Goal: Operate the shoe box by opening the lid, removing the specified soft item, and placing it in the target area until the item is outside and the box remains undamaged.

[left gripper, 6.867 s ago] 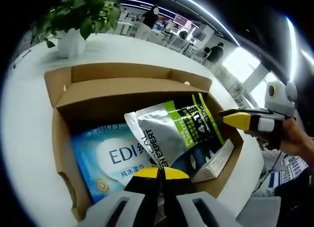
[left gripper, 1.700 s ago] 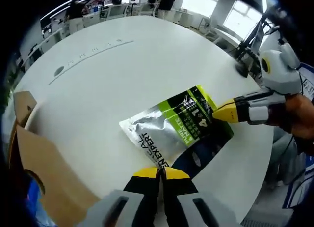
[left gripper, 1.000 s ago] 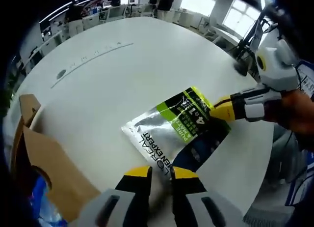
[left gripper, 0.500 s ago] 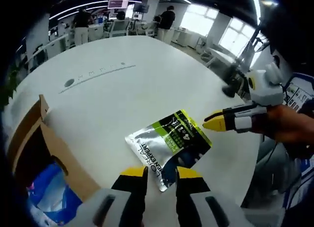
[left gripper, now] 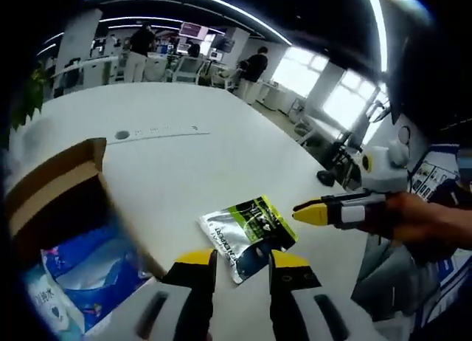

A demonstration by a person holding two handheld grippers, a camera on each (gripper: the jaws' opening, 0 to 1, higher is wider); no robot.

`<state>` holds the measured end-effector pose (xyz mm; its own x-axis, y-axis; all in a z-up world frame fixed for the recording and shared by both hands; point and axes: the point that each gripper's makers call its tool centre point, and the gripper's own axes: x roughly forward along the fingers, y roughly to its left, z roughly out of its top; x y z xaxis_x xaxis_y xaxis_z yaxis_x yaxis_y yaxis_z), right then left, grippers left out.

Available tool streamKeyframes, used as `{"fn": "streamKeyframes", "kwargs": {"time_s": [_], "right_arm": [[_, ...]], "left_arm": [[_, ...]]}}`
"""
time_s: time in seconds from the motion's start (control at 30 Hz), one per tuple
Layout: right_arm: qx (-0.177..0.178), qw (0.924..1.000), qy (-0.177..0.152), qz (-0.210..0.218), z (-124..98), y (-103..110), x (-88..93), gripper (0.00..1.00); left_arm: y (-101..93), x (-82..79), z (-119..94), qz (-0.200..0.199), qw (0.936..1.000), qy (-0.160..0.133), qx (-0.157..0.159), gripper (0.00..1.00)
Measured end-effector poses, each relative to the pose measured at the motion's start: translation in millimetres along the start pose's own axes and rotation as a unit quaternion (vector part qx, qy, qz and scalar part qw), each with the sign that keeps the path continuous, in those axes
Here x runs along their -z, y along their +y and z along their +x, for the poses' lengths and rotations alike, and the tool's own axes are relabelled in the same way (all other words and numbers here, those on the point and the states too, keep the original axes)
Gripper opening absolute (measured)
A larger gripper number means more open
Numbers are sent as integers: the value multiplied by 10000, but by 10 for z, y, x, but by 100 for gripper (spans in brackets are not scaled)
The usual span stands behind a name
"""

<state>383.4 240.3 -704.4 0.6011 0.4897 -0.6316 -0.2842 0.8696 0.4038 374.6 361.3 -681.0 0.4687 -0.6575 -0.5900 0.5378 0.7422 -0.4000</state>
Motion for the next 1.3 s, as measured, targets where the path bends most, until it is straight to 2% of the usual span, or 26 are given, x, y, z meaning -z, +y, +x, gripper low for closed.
{"fn": "streamKeyframes", "kwargs": {"time_s": [0.17, 0.33, 0.37, 0.5, 0.8, 0.93, 1.07, 1.3], "right_arm": [[-309, 9991, -48, -278, 26, 314, 11, 22], [-609, 9978, -142, -239, 62, 586, 11, 24], [-801, 9962, -176, -294, 72, 717, 16, 24], [-1039, 9930, -116, -548, 120, 987, 78, 29], [-1458, 9841, 43, -1009, 311, 1545, 161, 39], [-1579, 9778, 162, -1368, 385, 1731, 206, 43], [-1645, 9751, 235, -1470, 454, 1865, 225, 45], [-1636, 9700, 391, -1754, 531, 1948, 215, 45]], "left_arm": [[190, 11, -248, -53, 9995, -288, -116, 28], [321, 121, -566, -1, 9986, -463, -265, 29], [377, 145, -655, -27, 9981, -521, -329, 30], [583, 189, -974, -166, 9954, -746, -574, 31], [1036, 355, -1642, -203, 9894, -943, -1088, 38], [1243, 461, -1896, -255, 9864, -975, -1296, 41], [1395, 519, -2071, -374, 9831, -1058, -1444, 42], [1515, 541, -2196, -463, 9805, -1129, -1544, 44]]}}
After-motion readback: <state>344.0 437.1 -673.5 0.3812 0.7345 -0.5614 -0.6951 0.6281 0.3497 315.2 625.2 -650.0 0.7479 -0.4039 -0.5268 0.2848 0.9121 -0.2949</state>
